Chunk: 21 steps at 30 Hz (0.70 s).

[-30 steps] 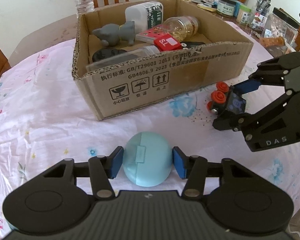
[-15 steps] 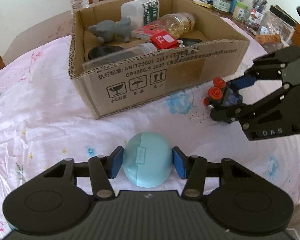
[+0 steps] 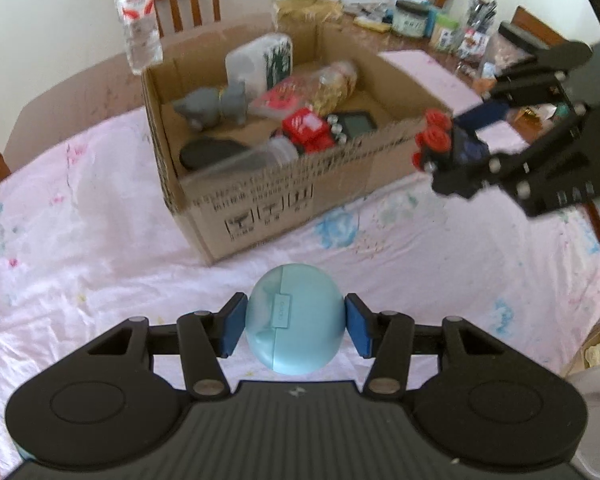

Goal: Organize rigid objects
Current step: 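Place the cube toy in the box with the right tool while the left tool places the blue case there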

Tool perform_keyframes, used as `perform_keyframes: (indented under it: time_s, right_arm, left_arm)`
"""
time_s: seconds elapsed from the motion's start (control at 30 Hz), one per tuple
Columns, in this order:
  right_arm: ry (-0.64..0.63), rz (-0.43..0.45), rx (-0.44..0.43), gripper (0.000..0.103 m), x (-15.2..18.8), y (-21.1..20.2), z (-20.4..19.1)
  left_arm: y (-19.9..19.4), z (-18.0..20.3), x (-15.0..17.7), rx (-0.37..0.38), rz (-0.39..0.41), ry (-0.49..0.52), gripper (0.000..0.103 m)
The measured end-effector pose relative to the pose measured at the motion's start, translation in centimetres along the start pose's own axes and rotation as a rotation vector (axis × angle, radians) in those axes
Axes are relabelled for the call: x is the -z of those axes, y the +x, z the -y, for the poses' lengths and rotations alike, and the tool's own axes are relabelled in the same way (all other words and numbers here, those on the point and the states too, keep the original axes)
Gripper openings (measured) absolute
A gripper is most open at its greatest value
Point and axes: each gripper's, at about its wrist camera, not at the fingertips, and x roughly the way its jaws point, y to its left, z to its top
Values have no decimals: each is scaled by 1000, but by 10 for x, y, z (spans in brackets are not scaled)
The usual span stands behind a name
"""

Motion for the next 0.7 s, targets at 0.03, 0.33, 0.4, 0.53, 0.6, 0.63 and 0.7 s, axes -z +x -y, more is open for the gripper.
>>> perform_keyframes:
  time_s: [0.03, 0.33, 0.4, 0.53, 0.6, 0.63, 0.7]
  right_arm:
    - [5, 12, 9, 56, -5, -4, 4]
    - [117, 2, 106, 56, -39, 31, 46]
    - [139, -19, 103, 56, -38, 43, 50]
    - [146, -29, 102, 61, -30, 49, 44]
    - [149, -17, 129, 74, -30, 44, 41]
    - [165, -4, 136, 91, -29, 40, 41]
    - [203, 29, 120, 103, -28, 31, 43]
  left_arm:
    - [-5, -1, -3, -1, 9, 2, 52]
    - [-27, -14, -35, -24, 88, -12, 52]
    - [-28, -16, -43, -37, 108, -7, 52]
    - [-26, -21, -60, -57, 131, -3, 52]
    - [-24, -23, -66, -61, 138, 0, 52]
    - [-23, -24, -71, -64, 141, 1, 52]
    - [-19, -26, -77, -62, 147, 4, 52]
